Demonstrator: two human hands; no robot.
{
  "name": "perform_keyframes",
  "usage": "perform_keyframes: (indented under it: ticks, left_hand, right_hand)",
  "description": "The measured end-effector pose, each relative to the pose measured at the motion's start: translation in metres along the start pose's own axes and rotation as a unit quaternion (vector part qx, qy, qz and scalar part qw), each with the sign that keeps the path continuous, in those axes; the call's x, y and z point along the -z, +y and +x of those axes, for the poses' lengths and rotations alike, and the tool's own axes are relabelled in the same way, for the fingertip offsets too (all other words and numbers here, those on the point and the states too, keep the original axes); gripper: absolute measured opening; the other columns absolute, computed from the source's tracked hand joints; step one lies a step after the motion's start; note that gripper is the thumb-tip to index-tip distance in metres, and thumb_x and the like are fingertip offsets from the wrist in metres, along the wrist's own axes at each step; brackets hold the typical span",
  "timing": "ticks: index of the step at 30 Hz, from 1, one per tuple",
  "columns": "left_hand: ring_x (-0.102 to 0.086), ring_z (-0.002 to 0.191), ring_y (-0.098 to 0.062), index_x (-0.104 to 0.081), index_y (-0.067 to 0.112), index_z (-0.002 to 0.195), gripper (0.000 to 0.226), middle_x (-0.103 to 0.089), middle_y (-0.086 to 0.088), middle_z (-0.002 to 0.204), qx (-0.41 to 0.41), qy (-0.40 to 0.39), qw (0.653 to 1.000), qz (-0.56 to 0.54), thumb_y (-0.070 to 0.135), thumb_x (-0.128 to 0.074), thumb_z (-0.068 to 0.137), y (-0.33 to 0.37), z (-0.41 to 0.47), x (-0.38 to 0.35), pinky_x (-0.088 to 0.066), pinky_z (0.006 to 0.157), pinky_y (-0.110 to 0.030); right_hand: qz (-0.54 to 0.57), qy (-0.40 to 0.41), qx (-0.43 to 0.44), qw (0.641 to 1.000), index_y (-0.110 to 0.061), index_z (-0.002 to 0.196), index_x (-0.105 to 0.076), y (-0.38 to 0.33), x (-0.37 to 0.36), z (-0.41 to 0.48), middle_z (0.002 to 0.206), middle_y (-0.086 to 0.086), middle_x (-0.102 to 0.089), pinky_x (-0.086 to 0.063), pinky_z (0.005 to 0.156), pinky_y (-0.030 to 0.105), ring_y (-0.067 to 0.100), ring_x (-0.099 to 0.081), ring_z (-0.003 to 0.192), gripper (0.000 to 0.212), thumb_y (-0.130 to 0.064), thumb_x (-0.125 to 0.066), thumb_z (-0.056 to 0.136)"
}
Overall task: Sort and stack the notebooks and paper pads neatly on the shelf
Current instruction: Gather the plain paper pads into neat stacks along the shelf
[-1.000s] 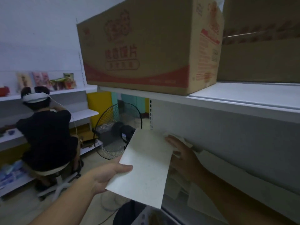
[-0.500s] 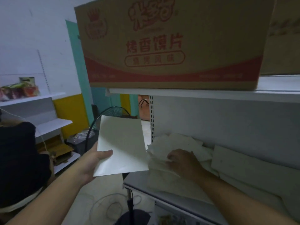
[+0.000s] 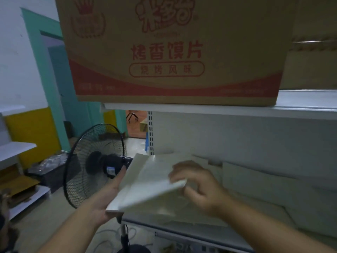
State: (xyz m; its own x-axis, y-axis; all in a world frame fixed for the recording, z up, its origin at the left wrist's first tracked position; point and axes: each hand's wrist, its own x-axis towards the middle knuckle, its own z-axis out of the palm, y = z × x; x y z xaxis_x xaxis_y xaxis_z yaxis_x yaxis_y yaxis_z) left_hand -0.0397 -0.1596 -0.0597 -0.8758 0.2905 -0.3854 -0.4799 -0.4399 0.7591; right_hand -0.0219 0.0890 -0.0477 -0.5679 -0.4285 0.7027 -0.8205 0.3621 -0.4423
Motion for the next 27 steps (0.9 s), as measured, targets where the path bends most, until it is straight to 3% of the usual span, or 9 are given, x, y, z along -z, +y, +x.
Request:
perform_keyframes:
  ticks: [4, 6, 8, 10, 13, 18, 21, 24, 27]
  left_hand:
    - [-0.061, 0.102, -0.047, -0.055, 0.004, 0.124, 0.056, -0.062, -0.030, 0.116, -0.053, -0.016, 0.997, 0.058, 0.002, -0.065, 0.069, -0.015, 0.016, -0.014, -0.047, 0.091, -0.058]
    - [-0.059, 0.105, -0.049, -0.053, 0.010, 0.126, 0.057, -0.063, -0.029, 0.115, -0.070, -0.008, 0.996, 0.061, -0.001, -0.063, 0.071, -0.014, 0.021, -0.014, -0.044, 0.094, -0.060]
    - [-0.061, 0.104, -0.047, -0.054, 0.013, 0.126, 0.051, -0.064, -0.027, 0.116, -0.078, -0.007, 0.995, 0.056, 0.003, -0.059, 0.076, -0.010, 0.026, -0.013, -0.046, 0.092, -0.060]
    - [-0.064, 0.100, -0.046, -0.057, 0.016, 0.122, 0.049, -0.066, -0.024, 0.113, -0.089, -0.015, 0.995, 0.051, 0.004, -0.058, 0.074, -0.009, 0.029, -0.015, -0.049, 0.088, -0.060]
    - [-0.061, 0.104, -0.046, -0.060, 0.019, 0.116, 0.046, -0.067, -0.023, 0.112, -0.103, -0.033, 0.992, 0.062, 0.004, -0.059, 0.072, -0.011, 0.031, -0.023, -0.043, 0.096, -0.060]
    - [-0.060, 0.107, -0.045, -0.060, 0.018, 0.117, 0.040, -0.066, -0.022, 0.115, -0.097, -0.055, 0.990, 0.091, 0.006, -0.056, 0.079, -0.015, 0.033, -0.032, -0.039, 0.100, -0.061]
    - [-0.064, 0.100, -0.046, -0.059, 0.010, 0.118, 0.041, -0.067, -0.025, 0.110, -0.054, -0.056, 0.990, 0.113, 0.007, -0.058, 0.077, -0.013, 0.032, -0.042, -0.045, 0.094, -0.058]
    - [-0.069, 0.084, -0.041, -0.059, 0.004, 0.116, 0.045, -0.071, -0.023, 0.097, -0.033, -0.049, 0.985, 0.162, 0.008, -0.060, 0.071, -0.009, 0.037, -0.050, -0.055, 0.078, -0.048]
    - [-0.064, 0.100, -0.043, -0.059, 0.007, 0.119, 0.040, -0.068, -0.022, 0.109, -0.014, -0.077, 0.982, 0.174, 0.009, -0.059, 0.079, -0.009, 0.047, -0.062, -0.046, 0.095, -0.053]
  right_hand:
    - [-0.044, -0.114, -0.076, 0.990, -0.014, 0.106, -0.069, 0.010, -0.010, -0.012, 0.128, 0.006, -0.059, -0.024, 0.107, 0.010, 0.018, -0.044, 0.126, 0.040, -0.020, -0.041, 0.078]
    - [-0.089, -0.138, -0.219, 0.962, -0.022, 0.136, -0.049, 0.023, 0.004, -0.012, 0.153, -0.002, -0.028, -0.010, 0.108, 0.004, 0.014, -0.021, 0.142, 0.055, -0.021, -0.040, 0.082]
    - [-0.232, -0.136, -0.336, 0.903, -0.029, 0.149, -0.021, 0.055, 0.027, -0.022, 0.159, -0.002, -0.001, -0.008, 0.116, 0.021, 0.016, -0.003, 0.146, 0.063, -0.020, -0.043, 0.091]
    - [-0.333, -0.110, -0.453, 0.819, -0.028, 0.151, -0.005, 0.083, 0.048, -0.039, 0.159, 0.004, 0.007, -0.008, 0.117, 0.043, 0.023, 0.003, 0.147, 0.071, -0.044, -0.043, 0.093]
    - [-0.324, -0.134, -0.571, 0.742, -0.022, 0.147, -0.017, 0.113, 0.054, -0.065, 0.158, 0.006, -0.009, -0.011, 0.113, 0.055, 0.029, -0.007, 0.145, 0.081, -0.069, -0.038, 0.085]
    - [-0.398, -0.084, -0.468, 0.785, -0.017, 0.124, -0.052, 0.110, 0.052, -0.076, 0.129, 0.006, -0.055, -0.036, 0.102, 0.034, 0.023, -0.049, 0.122, 0.072, -0.066, -0.010, 0.091]
    - [-0.339, 0.086, -0.470, 0.810, 0.000, 0.121, -0.056, 0.106, 0.063, -0.066, 0.127, 0.019, -0.058, -0.037, 0.095, 0.030, 0.030, -0.053, 0.118, 0.046, -0.031, -0.028, 0.103]
    - [-0.222, 0.297, -0.397, 0.839, 0.005, 0.107, -0.061, 0.093, 0.082, -0.053, 0.114, 0.023, -0.062, -0.037, 0.085, 0.025, 0.032, -0.058, 0.109, 0.042, -0.030, -0.038, 0.099]
    - [-0.192, 0.265, -0.253, 0.911, -0.013, 0.091, -0.063, 0.044, 0.093, -0.048, 0.088, 0.001, -0.064, -0.037, 0.067, 0.008, 0.018, -0.060, 0.085, 0.038, -0.042, -0.038, 0.093]
